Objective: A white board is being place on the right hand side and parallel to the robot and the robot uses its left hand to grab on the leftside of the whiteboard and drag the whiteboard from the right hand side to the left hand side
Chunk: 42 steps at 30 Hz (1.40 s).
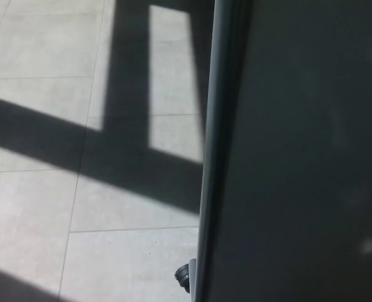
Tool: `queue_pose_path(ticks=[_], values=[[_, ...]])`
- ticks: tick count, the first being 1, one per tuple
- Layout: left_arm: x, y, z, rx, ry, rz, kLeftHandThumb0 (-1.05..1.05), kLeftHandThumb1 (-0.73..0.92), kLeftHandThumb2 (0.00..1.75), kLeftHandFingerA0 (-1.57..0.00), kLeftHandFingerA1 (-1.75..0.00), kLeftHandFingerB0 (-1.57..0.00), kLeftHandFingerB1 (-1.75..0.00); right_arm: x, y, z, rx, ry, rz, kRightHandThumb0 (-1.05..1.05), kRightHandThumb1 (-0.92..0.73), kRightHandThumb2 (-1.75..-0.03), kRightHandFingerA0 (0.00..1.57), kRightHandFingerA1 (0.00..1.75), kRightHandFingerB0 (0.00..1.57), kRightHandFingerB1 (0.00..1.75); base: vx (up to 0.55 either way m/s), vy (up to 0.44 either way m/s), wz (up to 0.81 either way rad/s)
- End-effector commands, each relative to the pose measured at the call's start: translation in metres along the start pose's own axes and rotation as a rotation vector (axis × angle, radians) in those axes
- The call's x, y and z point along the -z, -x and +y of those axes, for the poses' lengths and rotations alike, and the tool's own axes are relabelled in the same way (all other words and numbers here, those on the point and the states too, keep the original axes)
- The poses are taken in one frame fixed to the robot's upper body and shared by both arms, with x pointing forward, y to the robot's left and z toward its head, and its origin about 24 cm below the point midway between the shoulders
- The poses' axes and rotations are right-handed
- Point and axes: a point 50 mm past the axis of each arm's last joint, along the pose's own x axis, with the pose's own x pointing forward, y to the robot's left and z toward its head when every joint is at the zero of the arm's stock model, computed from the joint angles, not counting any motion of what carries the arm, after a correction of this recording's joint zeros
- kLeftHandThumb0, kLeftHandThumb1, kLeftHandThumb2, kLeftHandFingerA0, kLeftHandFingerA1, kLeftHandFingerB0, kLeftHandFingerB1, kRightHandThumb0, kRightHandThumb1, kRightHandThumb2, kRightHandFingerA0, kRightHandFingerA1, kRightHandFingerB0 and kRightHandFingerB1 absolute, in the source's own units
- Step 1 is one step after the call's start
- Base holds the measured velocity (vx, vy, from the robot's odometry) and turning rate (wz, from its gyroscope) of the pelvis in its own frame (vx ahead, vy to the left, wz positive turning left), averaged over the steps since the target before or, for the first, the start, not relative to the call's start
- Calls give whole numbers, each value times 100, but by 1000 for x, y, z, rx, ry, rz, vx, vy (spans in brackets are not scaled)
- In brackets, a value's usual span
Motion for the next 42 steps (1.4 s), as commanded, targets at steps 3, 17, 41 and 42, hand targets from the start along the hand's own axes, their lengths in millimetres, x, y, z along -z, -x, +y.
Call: queue_pose_path(ticks=[3, 17, 41, 42], values=[[-14, 3, 23, -2, 73, -88, -29, 66, 112, 0, -47, 0, -46, -18, 1, -23, 98, -41, -201, -61, -71, -89, 30, 46, 19, 41, 0, 0, 0], [-22, 6, 26, 55, 145, -201, -54, 70, 68, -4, -15, -6, -22, -21, 0, -20, 94, -1, -218, -58, -87, -66, 36, 36, 21, 30, 0, 0, 0], [-272, 72, -64, 540, -378, -931, -79, 48, 81, 0, 0, 0, -1, -26, -1, -17, 93, -31, -243, -61, -83, -64, 38, 38, 23, 30, 0, 0, 0], [-275, 73, -67, 547, -398, -936, -79, 48, 81, 0, 0, 0, -1, -26, -1, -16, 92, -35, -244, -61, -83, -64, 38, 38, 23, 30, 0, 0, 0]])
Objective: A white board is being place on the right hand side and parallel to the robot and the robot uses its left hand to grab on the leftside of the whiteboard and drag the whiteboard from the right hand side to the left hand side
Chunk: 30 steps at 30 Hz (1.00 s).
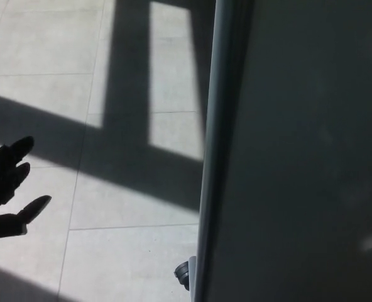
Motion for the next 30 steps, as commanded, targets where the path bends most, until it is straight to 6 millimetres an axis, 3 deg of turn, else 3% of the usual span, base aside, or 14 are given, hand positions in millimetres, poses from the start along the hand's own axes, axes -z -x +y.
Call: queue_pose_path(ticks=[1, 8, 10, 11, 17, 18, 19, 20, 21, 25, 30], values=[[-40, -32, -17, 226, -47, -4, -79, 48, 81, 0, 0, 0, -1, 0, 2, -4, 24, -19, -21, -61, -83, -64, 38, 38, 23, 30, 0, 0, 0], [-72, -59, -46, 319, -63, -44, -80, 48, 83, 0, -1, 0, 0, -3, 0, -2, 22, -3, -32, -59, -84, -65, 39, 38, 24, 31, 0, 0, 0], [-81, -66, -54, 325, -136, -49, -84, 47, 88, 0, -2, 0, 0, -3, 0, -2, 21, -12, -30, -61, -83, -64, 39, 38, 23, 31, 0, 0, 0], [-87, -71, -59, 344, -136, -53, -82, 43, 83, 0, 0, 0, -1, -3, 0, -1, 17, -22, -30, -62, -83, -64, 38, 38, 23, 31, 0, 0, 0], [-101, -83, -74, 391, -90, -88, -86, 48, 85, 0, 0, 0, 0, -4, -1, 0, 14, -24, -33, -61, -82, -64, 39, 38, 23, 31, 0, 0, 0], [-102, -84, -75, 390, -94, -91, -86, 47, 85, 0, 0, 0, 0, -5, -2, 0, 12, -20, -36, -64, -68, -93, 30, 48, 18, 42, 0, 0, 0], [-103, -85, -75, 389, -89, -86, -86, 47, 85, 0, 0, 0, 0, -5, -2, 0, 10, -13, -39, -64, -68, -93, 30, 48, 18, 42, 0, 0, 0], [-104, -87, -75, 403, -48, -67, -87, 55, 57, 0, 0, 0, 0, -6, -2, 0, 8, -8, -38, -65, -69, -93, 31, 48, 18, 42, 0, 0, 0], [-105, -89, -76, 404, -46, -61, -88, 55, 58, 0, 0, 0, 0, -6, -2, 0, 9, -8, -38, -61, -83, -65, 39, 38, 23, 31, 0, 0, 0], [-107, -93, -77, 413, -33, -65, -91, 55, 57, 0, 0, 0, 0, -6, -2, 1, 10, -1, -44, -60, -84, -65, 40, 38, 23, 31, 0, 0, 0], [-112, -97, -79, 452, -58, -30, -74, 44, 54, 0, 0, 0, 0, -8, -3, 0, 9, 4, -51, -59, -84, -65, 39, 38, 23, 31, 0, 0, 0]])
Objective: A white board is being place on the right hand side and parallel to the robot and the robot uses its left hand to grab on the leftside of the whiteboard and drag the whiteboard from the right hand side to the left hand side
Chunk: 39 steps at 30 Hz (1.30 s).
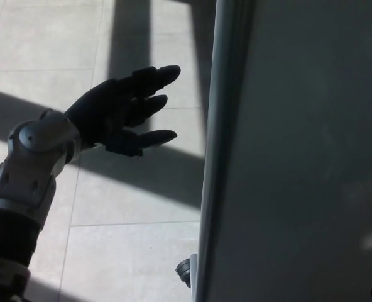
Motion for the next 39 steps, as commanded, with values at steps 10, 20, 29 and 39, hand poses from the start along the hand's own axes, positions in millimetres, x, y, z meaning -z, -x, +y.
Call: queue_pose_path(ticks=[10, 20, 29, 39], values=[[-4, -4, 8, 46, -12, 139, -53, 37, 52, 0, 0, 0, 0, -3, -1, -4, 15, -1, -24, -63, -70, -89, 33, 48, 20, 43, 0, 0, 0], [-13, -15, -2, 113, -165, 139, -56, 37, 53, 0, 0, 0, 0, -8, -4, -6, 7, -1, -39, -58, -83, -64, 37, 38, 23, 30, 0, 0, 0], [-18, -32, -24, 155, -199, 118, -50, 36, 62, 0, 0, 0, 0, -11, -6, -4, 0, 9, -42, -64, -69, -89, 30, 47, 20, 42, 0, 0, 0], [-21, -49, -47, 179, -153, 121, -51, 33, 62, 0, 0, 0, 0, -10, -6, -3, -13, 15, -39, -64, -71, -89, 29, 46, 18, 41, 0, 0, 0]])
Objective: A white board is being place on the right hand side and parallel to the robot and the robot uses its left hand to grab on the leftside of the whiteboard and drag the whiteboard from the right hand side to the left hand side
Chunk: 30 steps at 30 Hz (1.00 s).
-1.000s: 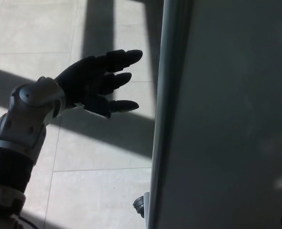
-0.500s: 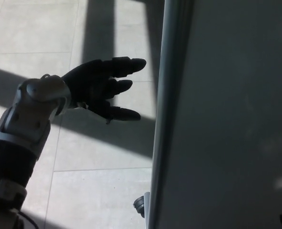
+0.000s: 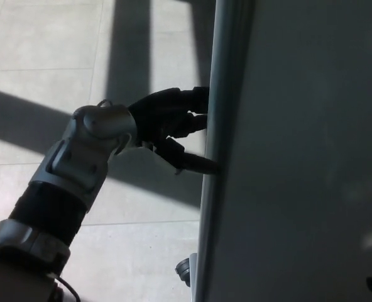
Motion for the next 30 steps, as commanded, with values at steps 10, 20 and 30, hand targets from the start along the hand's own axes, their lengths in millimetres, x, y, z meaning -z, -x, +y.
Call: queue_pose_path(ticks=[10, 20, 30], values=[[-8, -17, -21, -25, 6, -6, -58, 36, 65, 0, 0, 0, 0, 3, 3, -2, -10, 20, 2, -65, -70, -89, 29, 46, 19, 42, 0, 0, 0], [-24, -40, -34, -16, 81, -81, -56, 36, 64, 0, 0, 0, 0, -5, -2, -2, -12, 29, -32, -62, -71, -89, 29, 46, 19, 42, 0, 0, 0], [-36, -63, -51, -211, 126, -123, -68, 39, 73, -29, -47, -9, -33, -11, -6, 0, -6, -1, -55, -59, -83, -64, 38, 39, 24, 31, 0, 0, 0]])
